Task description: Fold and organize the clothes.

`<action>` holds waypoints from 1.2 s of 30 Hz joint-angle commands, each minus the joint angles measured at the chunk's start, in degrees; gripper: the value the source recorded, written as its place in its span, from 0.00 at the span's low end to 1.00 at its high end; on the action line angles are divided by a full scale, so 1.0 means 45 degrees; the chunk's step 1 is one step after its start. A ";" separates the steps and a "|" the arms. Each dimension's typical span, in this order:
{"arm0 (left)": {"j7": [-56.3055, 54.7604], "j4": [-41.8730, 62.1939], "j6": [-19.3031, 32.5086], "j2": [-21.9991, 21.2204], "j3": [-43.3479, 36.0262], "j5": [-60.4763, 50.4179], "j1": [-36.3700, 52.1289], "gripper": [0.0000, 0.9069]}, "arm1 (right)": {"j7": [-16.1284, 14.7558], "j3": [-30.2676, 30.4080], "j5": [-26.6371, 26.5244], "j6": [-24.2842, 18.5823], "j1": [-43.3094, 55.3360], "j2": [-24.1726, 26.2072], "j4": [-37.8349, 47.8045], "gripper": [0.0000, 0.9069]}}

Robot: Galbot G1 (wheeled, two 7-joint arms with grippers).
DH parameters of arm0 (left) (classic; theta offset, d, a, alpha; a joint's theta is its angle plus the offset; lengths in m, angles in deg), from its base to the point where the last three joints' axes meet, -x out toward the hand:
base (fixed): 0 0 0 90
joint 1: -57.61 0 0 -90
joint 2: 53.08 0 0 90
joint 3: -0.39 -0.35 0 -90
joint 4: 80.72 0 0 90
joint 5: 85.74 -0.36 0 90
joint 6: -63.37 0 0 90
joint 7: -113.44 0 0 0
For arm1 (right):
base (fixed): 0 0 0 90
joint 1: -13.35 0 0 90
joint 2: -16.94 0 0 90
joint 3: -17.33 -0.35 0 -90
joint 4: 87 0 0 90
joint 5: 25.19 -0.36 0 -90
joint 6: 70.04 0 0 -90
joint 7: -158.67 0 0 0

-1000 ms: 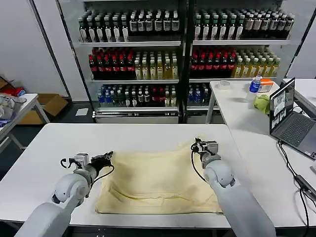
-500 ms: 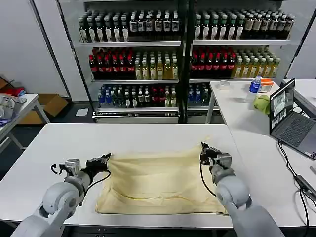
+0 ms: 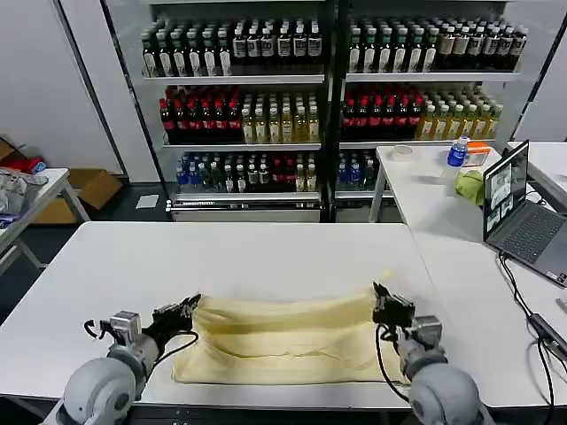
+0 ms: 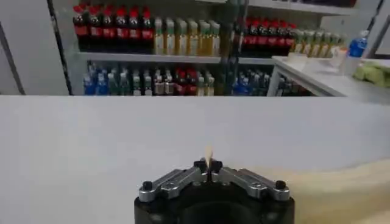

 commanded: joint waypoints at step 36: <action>-0.1264 -0.1114 0.1410 -0.1910 0.0827 -0.2244 -0.3045 1.00 | 0.0018 -0.1283 0.1345 0.0106 -0.3711 -0.0889 -0.2183 1.00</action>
